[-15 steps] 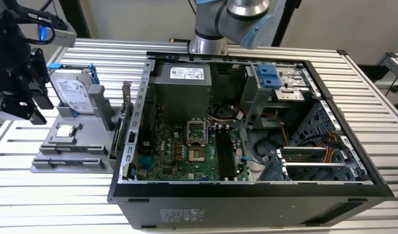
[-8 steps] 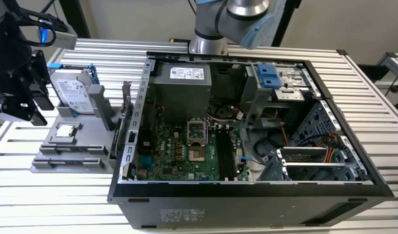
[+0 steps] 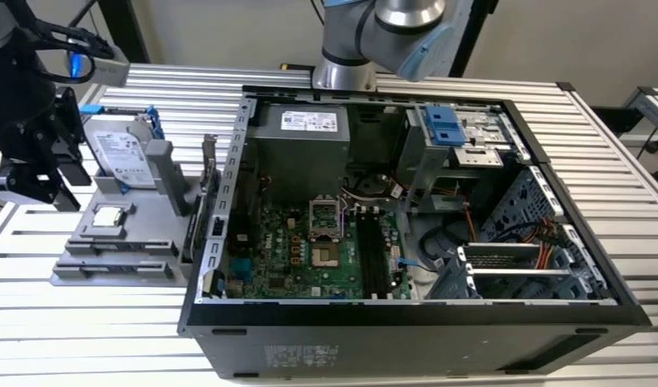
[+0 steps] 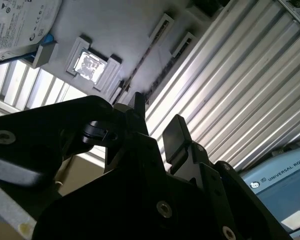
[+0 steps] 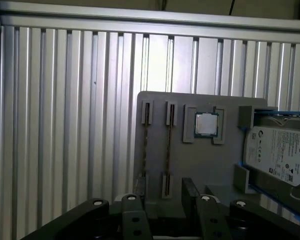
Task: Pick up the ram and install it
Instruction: 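Pick up the ram and move it above insertion slot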
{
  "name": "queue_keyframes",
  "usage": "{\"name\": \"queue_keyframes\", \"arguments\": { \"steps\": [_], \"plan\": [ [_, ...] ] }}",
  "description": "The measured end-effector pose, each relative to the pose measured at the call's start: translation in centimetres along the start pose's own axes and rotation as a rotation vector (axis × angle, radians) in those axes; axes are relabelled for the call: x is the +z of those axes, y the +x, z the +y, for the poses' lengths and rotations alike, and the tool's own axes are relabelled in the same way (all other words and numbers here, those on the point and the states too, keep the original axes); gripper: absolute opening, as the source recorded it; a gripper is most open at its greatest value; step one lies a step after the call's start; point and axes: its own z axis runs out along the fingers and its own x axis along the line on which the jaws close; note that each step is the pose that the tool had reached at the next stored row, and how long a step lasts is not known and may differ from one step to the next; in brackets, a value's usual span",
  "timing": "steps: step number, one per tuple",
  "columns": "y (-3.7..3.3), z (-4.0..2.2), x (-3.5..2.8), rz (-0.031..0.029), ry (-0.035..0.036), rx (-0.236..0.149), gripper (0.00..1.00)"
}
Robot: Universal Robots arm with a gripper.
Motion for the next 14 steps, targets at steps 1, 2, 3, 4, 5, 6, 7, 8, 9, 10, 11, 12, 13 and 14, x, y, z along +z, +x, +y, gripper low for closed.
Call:
{"name": "queue_keyframes", "arguments": {
  "steps": [1,2,3,4,5,6,7,8,9,10,11,12,13,14],
  "plan": [
    [0.00,0.00,0.12,0.0002,0.0000,0.000,1.00],
    [0.01,0.00,0.24,0.0006,-0.0002,0.000,1.00],
    [0.01,0.00,0.38,0.0008,-0.0002,0.000,1.00],
    [0.01,0.00,0.52,0.0008,-0.0001,0.000,1.00],
    [0.01,0.00,0.65,0.0009,-0.0001,0.000,1.00],
    [0.02,-0.01,0.77,0.0010,-0.0001,0.000,1.00],
    [0.02,-0.01,0.88,0.0011,-0.0002,0.000,1.00],
    [0.02,-0.01,0.98,0.0013,-0.0004,0.000,1.00],
    [0.03,-0.01,1.09,0.0012,-0.0004,0.000,1.00],
    [0.03,-0.02,1.21,0.0013,-0.0005,0.000,1.00],
    [0.03,-0.02,1.34,0.0012,-0.0005,0.000,1.00],
    [0.04,-0.04,1.46,0.0012,-0.0006,0.000,1.00],
    [0.05,-0.05,1.59,0.0013,-0.0007,0.000,1.00],
    [0.05,-0.05,1.73,0.0013,-0.0008,0.000,1.00]
  ]
}}
